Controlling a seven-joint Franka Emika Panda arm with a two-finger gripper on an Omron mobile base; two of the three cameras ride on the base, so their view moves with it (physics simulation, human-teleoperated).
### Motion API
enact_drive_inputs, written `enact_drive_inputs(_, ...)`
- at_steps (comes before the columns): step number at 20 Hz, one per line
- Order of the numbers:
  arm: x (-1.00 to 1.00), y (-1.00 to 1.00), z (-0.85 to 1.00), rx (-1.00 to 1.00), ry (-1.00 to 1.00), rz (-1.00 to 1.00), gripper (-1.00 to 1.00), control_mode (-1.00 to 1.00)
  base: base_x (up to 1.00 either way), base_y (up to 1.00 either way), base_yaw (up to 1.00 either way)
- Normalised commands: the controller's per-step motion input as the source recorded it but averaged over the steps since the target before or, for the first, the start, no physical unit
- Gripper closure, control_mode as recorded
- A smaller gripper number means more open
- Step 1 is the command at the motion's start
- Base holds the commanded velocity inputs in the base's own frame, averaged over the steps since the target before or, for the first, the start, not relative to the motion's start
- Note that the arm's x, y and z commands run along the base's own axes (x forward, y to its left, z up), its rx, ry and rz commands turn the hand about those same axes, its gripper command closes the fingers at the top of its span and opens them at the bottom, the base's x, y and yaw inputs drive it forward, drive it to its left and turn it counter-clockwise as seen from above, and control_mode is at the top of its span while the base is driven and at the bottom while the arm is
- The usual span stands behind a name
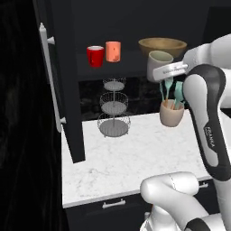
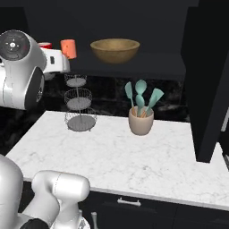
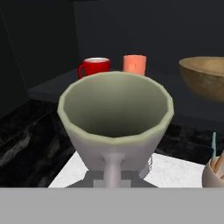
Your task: Gather all objects into one cabinet and sort the glasses and bowls to opposite sides.
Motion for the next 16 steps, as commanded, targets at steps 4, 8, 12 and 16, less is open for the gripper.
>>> enact_drive_inputs(4, 0.9, 0.45, 0.0, 0.0, -0.03, 0.0, 1.0, -1.0, 0.0, 0.0, 0.0)
enact_drive_inputs(8, 1.0, 0.45, 0.0, 0.0, -0.02, 0.03, 1.0, -1.0, 0.0, 0.0, 0.0)
enact_drive_inputs(12, 0.99, 0.21, 0.0, 0.0, 0.0, 0.12, 1.0, -1.0, 0.0, 0.0, 0.0)
enact_drive_inputs(16, 0.95, 0.1, 0.0, 0.0, 0.15, 0.13, 1.0, -1.0, 0.0, 0.0, 0.0)
